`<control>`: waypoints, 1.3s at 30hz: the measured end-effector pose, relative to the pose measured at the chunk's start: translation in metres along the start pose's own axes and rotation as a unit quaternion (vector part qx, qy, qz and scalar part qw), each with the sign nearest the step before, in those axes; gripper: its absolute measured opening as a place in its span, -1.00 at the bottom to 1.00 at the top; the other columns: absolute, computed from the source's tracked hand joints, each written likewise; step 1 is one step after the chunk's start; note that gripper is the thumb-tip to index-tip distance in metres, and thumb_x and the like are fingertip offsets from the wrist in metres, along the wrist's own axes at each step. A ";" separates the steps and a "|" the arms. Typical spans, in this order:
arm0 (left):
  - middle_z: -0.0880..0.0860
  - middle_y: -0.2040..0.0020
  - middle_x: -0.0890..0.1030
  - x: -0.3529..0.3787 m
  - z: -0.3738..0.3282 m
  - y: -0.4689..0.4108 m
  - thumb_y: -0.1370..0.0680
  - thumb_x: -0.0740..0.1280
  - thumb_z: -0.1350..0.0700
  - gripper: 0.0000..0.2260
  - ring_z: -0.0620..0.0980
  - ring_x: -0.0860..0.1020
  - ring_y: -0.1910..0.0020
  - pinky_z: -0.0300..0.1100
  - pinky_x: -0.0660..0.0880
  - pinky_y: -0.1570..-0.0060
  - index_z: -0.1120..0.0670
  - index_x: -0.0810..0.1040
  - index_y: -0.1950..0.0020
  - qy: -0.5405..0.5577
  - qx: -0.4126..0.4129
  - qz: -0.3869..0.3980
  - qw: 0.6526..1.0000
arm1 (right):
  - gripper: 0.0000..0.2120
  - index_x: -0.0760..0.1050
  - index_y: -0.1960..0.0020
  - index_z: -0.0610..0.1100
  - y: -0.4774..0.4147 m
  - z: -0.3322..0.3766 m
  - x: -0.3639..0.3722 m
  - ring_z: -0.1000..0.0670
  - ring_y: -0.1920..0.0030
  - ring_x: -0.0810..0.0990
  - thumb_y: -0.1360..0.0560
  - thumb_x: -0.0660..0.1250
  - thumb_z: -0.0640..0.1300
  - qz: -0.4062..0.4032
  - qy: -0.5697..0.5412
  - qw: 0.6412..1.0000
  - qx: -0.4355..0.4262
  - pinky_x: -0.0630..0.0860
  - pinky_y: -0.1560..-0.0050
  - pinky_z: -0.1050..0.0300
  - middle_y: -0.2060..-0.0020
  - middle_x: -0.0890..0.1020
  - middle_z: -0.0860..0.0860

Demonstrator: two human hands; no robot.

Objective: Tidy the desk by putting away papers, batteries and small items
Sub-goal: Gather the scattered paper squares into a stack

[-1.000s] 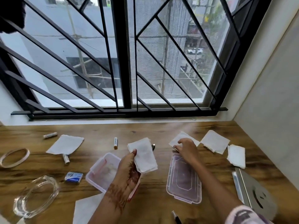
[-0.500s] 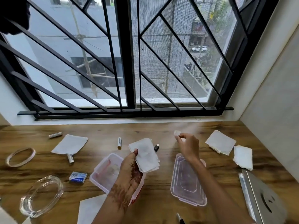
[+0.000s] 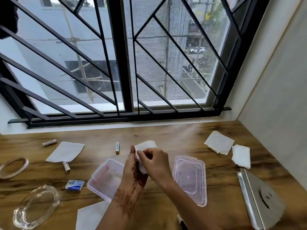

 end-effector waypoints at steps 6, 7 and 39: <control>0.19 0.28 0.64 -0.002 0.003 -0.008 -0.63 0.07 0.06 -0.63 0.07 0.63 0.37 -0.21 0.56 0.46 0.34 0.46 -0.16 -0.028 -0.017 0.011 0.999 | -0.82 0.62 0.04 -0.17 -0.003 -0.005 -0.019 0.12 0.21 0.56 -0.52 0.28 -0.13 -0.012 -0.002 1.000 -0.023 0.41 0.25 0.47 0.15 0.68 -0.05; 0.21 0.26 0.62 -0.003 0.004 -0.009 -0.63 0.07 0.11 -0.69 0.09 0.61 0.35 -0.22 0.55 0.50 0.32 0.42 -0.19 -0.030 -0.011 -0.009 0.999 | -0.84 0.62 0.04 -0.17 -0.007 -0.009 -0.028 0.10 0.19 0.57 -0.51 0.28 -0.13 -0.022 -0.006 0.999 -0.023 0.44 0.21 0.42 0.15 0.67 -0.04; 0.07 0.42 0.67 0.009 0.018 -0.010 -0.60 0.16 0.16 -0.81 0.02 0.64 0.35 -0.25 0.57 0.48 0.22 0.50 0.08 -0.038 -0.027 -0.044 0.998 | -0.87 0.59 0.03 -0.26 -0.073 -0.152 -0.201 -0.09 0.07 0.58 -0.48 0.32 -0.23 -0.225 0.118 0.961 0.110 0.40 0.12 0.16 0.08 0.66 -0.15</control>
Point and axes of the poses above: each hand's wrist, its own y-axis away from the middle knuckle, its own x-axis out of the palm, z = x × y, the point moved 4 cm from there along -y, towards the middle knuckle
